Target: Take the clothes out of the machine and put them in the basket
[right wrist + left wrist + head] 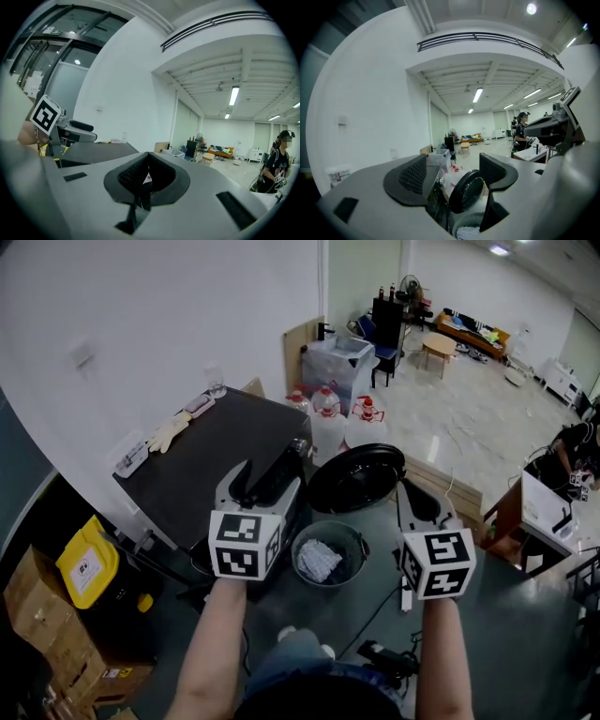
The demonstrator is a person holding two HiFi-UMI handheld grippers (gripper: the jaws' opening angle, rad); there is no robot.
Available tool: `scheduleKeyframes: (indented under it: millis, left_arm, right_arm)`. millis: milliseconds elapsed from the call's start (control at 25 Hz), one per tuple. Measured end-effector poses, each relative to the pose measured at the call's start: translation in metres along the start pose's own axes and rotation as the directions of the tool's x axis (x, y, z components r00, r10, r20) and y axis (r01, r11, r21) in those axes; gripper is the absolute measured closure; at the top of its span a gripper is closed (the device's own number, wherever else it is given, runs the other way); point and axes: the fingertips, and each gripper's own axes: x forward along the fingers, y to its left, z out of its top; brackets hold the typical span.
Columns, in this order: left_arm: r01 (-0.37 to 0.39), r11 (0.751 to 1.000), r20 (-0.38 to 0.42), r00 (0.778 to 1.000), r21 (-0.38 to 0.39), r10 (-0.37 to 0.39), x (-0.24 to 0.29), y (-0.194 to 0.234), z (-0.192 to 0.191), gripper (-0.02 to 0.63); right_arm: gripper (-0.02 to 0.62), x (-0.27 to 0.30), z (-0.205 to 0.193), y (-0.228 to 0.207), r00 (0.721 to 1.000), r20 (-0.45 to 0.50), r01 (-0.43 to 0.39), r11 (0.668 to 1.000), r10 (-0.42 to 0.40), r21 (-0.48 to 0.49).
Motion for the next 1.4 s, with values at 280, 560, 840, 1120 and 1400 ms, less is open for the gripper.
scheduleKeyframes:
  millis: [280, 560, 840, 1120, 1400]
  left_arm:
    - [-0.083, 0.995, 0.168, 0.983, 0.061, 0.071, -0.015, 0.013, 0.042, 0.569]
    - [-0.076, 0.991, 0.254, 0.966, 0.109, 0.046, -0.019, 0.006, 0.066, 0.601]
    - [-0.077, 0.982, 0.297, 0.955, 0.174, 0.023, -0.019, 0.000, 0.087, 0.601]
    - [-0.072, 0.979, 0.326, 0.946, 0.191, 0.006, -0.025, 0.011, 0.101, 0.601]
    - [-0.071, 0.979, 0.351, 0.936, 0.192, -0.001, -0.030, 0.019, 0.108, 0.601]
  right_arm:
    - [0.594, -0.009, 0.029, 0.000, 0.996, 0.082, 0.026, 0.997, -0.019, -0.079]
    - [0.594, -0.016, 0.041, -0.004, 0.994, 0.103, 0.038, 0.992, -0.026, -0.117]
    - [0.594, -0.015, 0.051, -0.009, 0.989, 0.139, 0.055, 0.994, -0.043, -0.090]
    - [0.594, -0.016, 0.066, -0.008, 0.976, 0.198, 0.104, 0.993, -0.092, -0.052]
    - [0.594, -0.023, 0.074, -0.005, 0.967, 0.217, 0.152, 0.986, -0.133, -0.074]
